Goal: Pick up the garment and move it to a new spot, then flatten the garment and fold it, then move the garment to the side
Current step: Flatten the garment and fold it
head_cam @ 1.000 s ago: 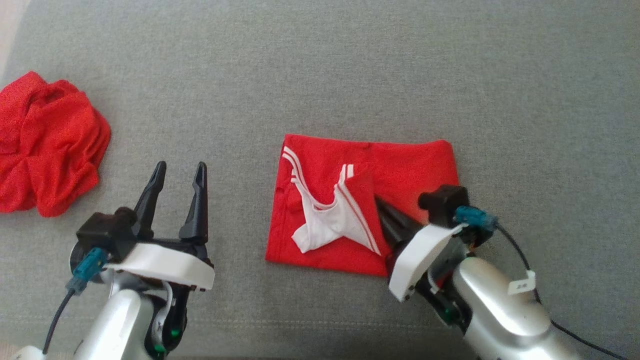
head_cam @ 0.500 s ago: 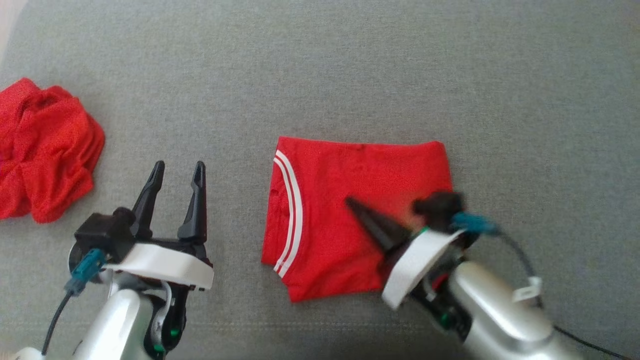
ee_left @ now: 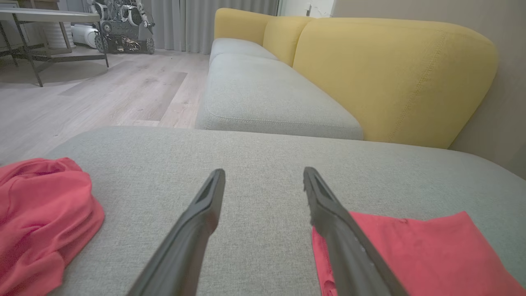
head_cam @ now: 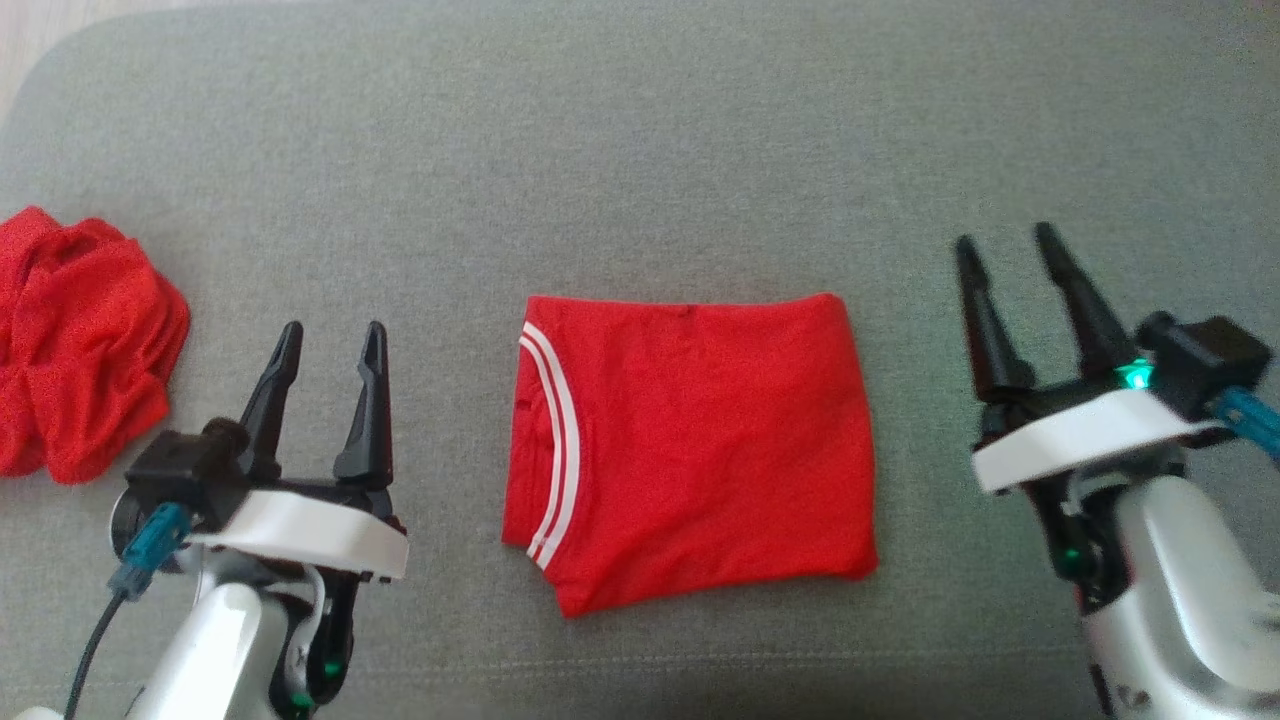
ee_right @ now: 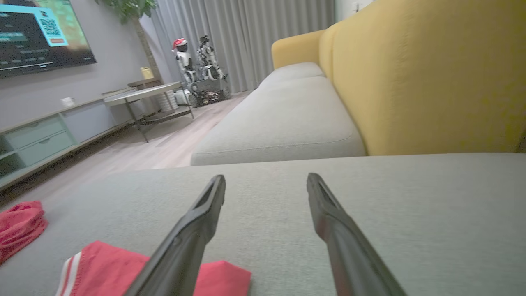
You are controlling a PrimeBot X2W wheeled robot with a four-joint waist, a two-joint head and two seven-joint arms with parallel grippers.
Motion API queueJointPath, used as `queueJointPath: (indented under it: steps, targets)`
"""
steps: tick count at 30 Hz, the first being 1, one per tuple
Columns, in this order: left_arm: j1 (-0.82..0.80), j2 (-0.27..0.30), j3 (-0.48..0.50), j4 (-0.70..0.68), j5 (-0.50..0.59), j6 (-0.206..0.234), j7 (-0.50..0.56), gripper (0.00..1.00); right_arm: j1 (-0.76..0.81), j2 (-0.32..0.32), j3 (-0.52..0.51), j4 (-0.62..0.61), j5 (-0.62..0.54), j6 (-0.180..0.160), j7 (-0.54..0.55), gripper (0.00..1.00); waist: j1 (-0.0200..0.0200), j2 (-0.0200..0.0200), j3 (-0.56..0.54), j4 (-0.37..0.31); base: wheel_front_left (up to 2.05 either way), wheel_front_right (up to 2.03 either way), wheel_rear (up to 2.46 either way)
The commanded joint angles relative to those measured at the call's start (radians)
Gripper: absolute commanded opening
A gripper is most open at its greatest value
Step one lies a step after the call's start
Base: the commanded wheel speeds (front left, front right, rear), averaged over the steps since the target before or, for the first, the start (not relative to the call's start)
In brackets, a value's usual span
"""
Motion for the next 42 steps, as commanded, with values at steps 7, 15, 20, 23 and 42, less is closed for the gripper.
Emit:
queueJointPath:
  steps: [7, 15, 20, 23, 42]
  targets:
    - [0.017, 0.041, 0.041, -0.059, 0.008, 0.019, 0.004, 1.00, 0.103, 0.035, -0.125, -0.179, -0.107, -0.001, 0.089, 1.00, 0.0000, 0.0000, -0.054, -0.009, 0.00, 0.00, 0.00]
    - [0.067, 0.048, 0.027, -0.069, 0.003, 0.022, 0.013, 1.00, 0.200, 0.049, -0.155, -0.265, -0.142, -0.001, 0.154, 1.00, 0.0000, 0.0000, -0.102, -0.005, 0.00, 0.00, 0.00]
    - [0.097, 0.053, 0.021, -0.069, -0.003, 0.023, 0.018, 1.00, 0.250, 0.055, -0.165, -0.297, -0.142, -0.001, 0.177, 1.00, 0.0000, 0.0000, -0.138, -0.003, 0.00, 0.00, 0.00]
    - [0.111, 0.058, 0.017, -0.069, -0.004, 0.025, 0.023, 1.00, 0.273, 0.057, -0.167, -0.308, -0.140, -0.001, 0.186, 1.00, 0.0000, 0.0000, -0.157, -0.003, 0.00, 0.00, 0.00]
    - [0.150, 0.096, 0.016, -0.082, 0.026, 0.072, 0.038, 1.00, 0.325, 0.061, -0.168, -0.332, -0.140, -0.001, 0.211, 1.00, 0.0000, 0.0000, -0.209, -0.003, 0.00, 0.00, 0.00]
